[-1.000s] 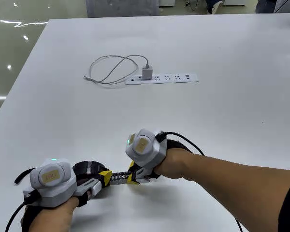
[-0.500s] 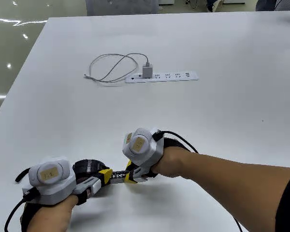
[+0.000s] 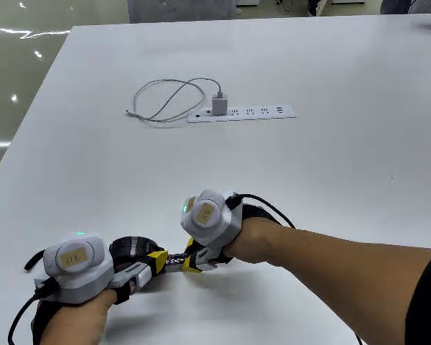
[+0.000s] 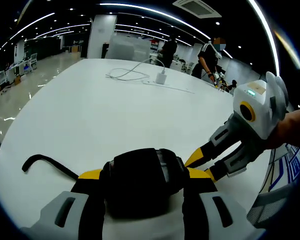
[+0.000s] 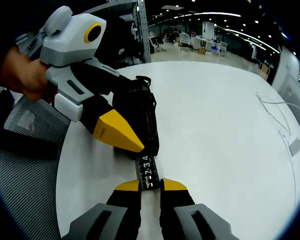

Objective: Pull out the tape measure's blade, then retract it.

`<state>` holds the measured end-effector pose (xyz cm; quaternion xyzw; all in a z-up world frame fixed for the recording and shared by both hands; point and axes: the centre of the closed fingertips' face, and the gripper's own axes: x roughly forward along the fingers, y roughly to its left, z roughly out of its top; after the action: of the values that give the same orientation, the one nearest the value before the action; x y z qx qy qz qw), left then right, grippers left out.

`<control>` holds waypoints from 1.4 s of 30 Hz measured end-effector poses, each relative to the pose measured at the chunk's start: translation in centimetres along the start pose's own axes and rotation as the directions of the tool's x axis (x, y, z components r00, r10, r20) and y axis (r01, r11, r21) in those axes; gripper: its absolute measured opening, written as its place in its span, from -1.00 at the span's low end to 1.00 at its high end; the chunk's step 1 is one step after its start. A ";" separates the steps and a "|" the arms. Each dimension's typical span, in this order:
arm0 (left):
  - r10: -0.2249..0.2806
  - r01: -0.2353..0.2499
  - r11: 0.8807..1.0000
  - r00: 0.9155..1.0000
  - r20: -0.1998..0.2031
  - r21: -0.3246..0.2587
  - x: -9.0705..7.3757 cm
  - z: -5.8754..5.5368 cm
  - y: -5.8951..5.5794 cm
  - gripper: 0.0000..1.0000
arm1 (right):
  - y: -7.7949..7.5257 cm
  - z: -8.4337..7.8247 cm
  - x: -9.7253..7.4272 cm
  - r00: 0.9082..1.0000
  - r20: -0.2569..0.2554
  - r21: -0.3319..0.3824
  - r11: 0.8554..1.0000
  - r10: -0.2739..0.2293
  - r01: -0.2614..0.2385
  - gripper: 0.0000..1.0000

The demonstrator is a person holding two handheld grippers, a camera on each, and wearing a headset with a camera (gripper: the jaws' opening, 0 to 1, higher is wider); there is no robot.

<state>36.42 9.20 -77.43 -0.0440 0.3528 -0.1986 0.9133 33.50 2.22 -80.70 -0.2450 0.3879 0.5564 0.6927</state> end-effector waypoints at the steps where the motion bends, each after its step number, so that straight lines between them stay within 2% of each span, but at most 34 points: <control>1: 0.000 0.000 1.000 1.000 0.000 0.000 0.0 0.0 0.0 0.17 | 0.0 0.0 0.0 1.000 0.000 0.000 1.000 0.000 0.000 -0.80; 42: -0.010 0.010 1.000 1.000 -0.007 0.005 0.0 -0.1 -0.1 0.17 | 0.4 1.5 1.0 1.000 0.018 -0.010 1.000 0.004 -0.004 -0.80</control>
<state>36.37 9.13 -77.47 -0.0425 0.3554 -0.2042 0.9112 33.58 4.05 -80.63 -0.2426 0.3796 0.5618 0.6939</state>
